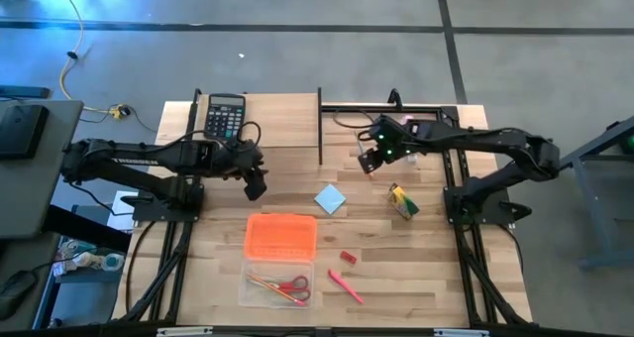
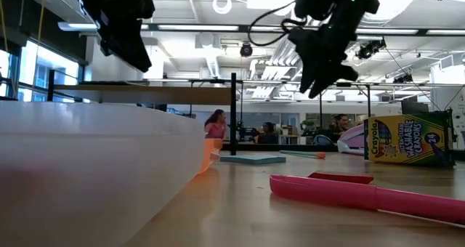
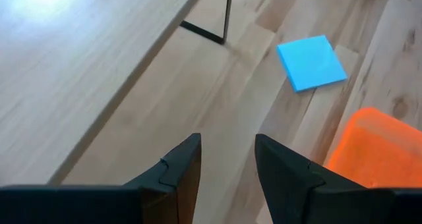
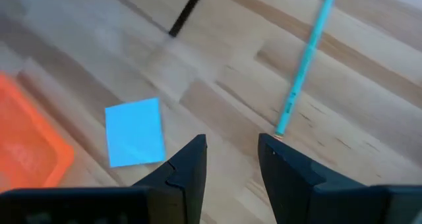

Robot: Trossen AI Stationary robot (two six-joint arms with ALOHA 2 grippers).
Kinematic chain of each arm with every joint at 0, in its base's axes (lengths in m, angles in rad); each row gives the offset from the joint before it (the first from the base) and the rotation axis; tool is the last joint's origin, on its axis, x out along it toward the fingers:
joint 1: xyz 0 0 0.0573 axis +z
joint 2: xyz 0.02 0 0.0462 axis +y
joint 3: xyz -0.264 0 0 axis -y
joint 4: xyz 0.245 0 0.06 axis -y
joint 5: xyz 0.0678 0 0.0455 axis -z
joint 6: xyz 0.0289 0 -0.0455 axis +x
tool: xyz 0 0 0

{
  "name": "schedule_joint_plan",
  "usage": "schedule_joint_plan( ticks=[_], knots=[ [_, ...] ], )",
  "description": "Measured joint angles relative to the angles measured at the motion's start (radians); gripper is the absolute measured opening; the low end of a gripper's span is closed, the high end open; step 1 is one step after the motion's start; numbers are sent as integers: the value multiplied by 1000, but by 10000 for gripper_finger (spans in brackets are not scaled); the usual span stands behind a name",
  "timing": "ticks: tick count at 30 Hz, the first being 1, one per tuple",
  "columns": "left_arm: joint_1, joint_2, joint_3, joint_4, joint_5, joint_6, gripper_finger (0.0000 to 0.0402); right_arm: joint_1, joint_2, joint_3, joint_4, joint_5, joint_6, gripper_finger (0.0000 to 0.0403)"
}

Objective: Pack school essentials
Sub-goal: Put the blue pencil in the orange supply box

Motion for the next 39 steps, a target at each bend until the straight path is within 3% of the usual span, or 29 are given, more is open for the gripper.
schedule_joint_plan(
  ticks=[20, 39],
  knots=[
    [42, 0, 0, -10, 5, 28, 131, 13, 278, 31, -99, 63, 38, 128],
    [42, 0, 0, -10, 5, 36, 131, 12, 423, 33, -35, 61, 27, 128]
  ],
)
